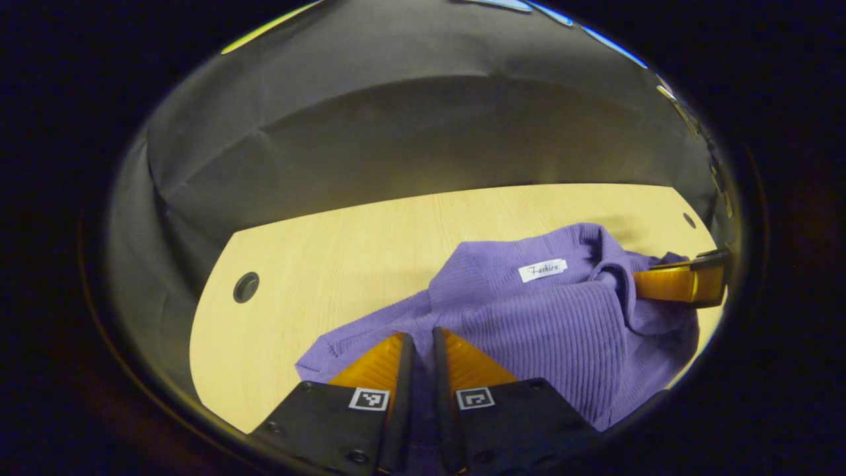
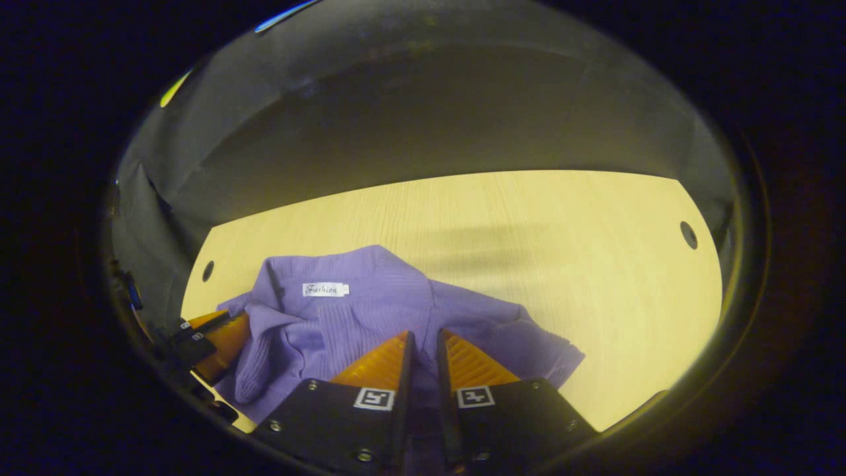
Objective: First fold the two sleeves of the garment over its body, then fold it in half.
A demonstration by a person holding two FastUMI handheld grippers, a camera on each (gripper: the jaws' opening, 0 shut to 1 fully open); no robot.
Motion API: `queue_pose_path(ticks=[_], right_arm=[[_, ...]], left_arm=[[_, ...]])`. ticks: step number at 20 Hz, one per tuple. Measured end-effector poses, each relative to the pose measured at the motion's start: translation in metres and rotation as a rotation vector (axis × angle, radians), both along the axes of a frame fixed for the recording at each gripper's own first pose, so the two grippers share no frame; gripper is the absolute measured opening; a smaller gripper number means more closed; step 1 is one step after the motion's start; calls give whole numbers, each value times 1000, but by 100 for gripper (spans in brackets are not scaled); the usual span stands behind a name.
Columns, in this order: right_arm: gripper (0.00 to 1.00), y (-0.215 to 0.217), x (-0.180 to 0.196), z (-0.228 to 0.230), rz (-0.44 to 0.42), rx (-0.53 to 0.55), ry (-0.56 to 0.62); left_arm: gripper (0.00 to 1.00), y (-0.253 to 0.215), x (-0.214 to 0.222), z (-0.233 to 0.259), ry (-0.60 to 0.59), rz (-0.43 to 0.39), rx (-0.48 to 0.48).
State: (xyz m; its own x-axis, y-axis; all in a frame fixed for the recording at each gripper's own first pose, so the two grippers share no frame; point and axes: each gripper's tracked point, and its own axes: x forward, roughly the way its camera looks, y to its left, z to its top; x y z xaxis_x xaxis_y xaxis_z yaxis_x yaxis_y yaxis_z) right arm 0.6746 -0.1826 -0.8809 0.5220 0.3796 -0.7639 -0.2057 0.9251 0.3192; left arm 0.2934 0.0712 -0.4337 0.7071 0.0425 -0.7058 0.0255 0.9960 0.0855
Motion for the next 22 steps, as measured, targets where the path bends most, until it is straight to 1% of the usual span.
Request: queue_pose_path(ticks=[1, 3, 4, 5, 6, 8, 9, 10, 11, 12, 13, 14, 18, 19, 20, 21, 22], right_arm=[[36, 9, -1, 1, 8, 32, -6], [66, 6, -5, 10, 22, 14, -45], [69, 3, -7, 17, 27, -2, -73], [65, 2, -11, 26, 31, -8, -93], [69, 2, -15, 37, 33, -8, -111], [69, -3, -24, 59, 30, -1, -144], [65, -5, -30, 69, 27, 2, -158], [69, -8, -36, 81, 24, 4, -173], [69, -12, -43, 95, 20, 4, -189], [65, -16, -49, 109, 17, 8, -209], [65, -19, -57, 121, 15, 14, -227], [69, -19, -66, 131, 12, 18, -244], [69, -34, -99, 175, 4, 23, -328], [69, -37, -108, 184, 2, 26, -349], [65, -40, -120, 194, 2, 32, -365], [69, -44, -129, 202, -4, 39, -383], [69, -48, -139, 211, -15, 50, -402]], left_arm=[[37, 6, 1, 3, -7, 16, 9], [62, 7, -9, 11, -19, 35, -47], [74, 6, -13, 20, -31, 46, -77], [70, 8, -16, 29, -47, 54, -89], [70, 12, -22, 39, -62, 59, -88], [70, 11, -37, 63, -94, 55, -94], [70, 9, -45, 76, -107, 53, -104], [70, 5, -51, 88, -122, 51, -114], [70, 4, -59, 103, -142, 48, -122], [70, 3, -69, 121, -163, 43, -127], [70, 2, -79, 137, -183, 35, -131], [70, -2, -89, 151, -201, 27, -131], [69, -16, -128, 203, -283, 14, -147], [70, -17, -141, 218, -304, 13, -150], [70, -20, -154, 231, -325, 11, -152], [69, -23, -167, 241, -343, 8, -155], [70, -27, -182, 250, -359, 1, -159]])
